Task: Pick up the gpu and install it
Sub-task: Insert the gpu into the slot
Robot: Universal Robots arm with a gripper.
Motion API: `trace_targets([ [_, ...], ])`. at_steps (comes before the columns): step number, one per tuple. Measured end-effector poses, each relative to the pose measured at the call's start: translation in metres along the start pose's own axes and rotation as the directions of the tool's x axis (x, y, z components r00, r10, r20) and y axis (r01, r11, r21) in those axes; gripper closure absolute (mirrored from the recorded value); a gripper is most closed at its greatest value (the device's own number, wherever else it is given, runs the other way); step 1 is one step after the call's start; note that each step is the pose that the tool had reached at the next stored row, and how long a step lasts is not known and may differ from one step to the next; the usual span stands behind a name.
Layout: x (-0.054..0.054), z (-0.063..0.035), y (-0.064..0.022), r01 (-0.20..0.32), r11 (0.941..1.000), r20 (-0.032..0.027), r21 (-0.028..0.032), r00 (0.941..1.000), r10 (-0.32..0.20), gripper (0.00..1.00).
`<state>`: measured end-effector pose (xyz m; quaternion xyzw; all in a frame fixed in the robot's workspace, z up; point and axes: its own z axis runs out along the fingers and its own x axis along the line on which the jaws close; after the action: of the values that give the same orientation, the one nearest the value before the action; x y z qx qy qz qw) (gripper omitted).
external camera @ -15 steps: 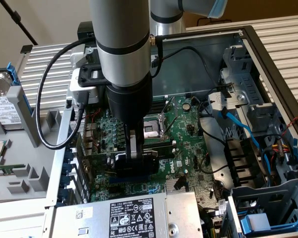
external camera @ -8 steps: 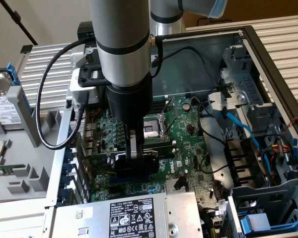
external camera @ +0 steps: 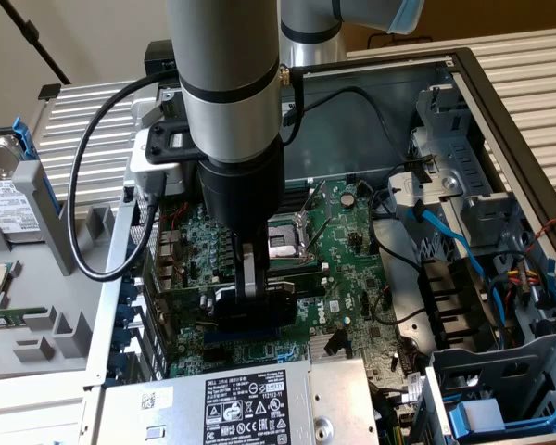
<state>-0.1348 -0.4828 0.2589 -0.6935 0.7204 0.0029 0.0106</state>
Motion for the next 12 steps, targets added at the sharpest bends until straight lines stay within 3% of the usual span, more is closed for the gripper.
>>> trace_targets([
  [12,-0.0001,0.0003,0.0002,0.005,1.0,0.0001,0.003,1.0,-0.005,0.73],
])
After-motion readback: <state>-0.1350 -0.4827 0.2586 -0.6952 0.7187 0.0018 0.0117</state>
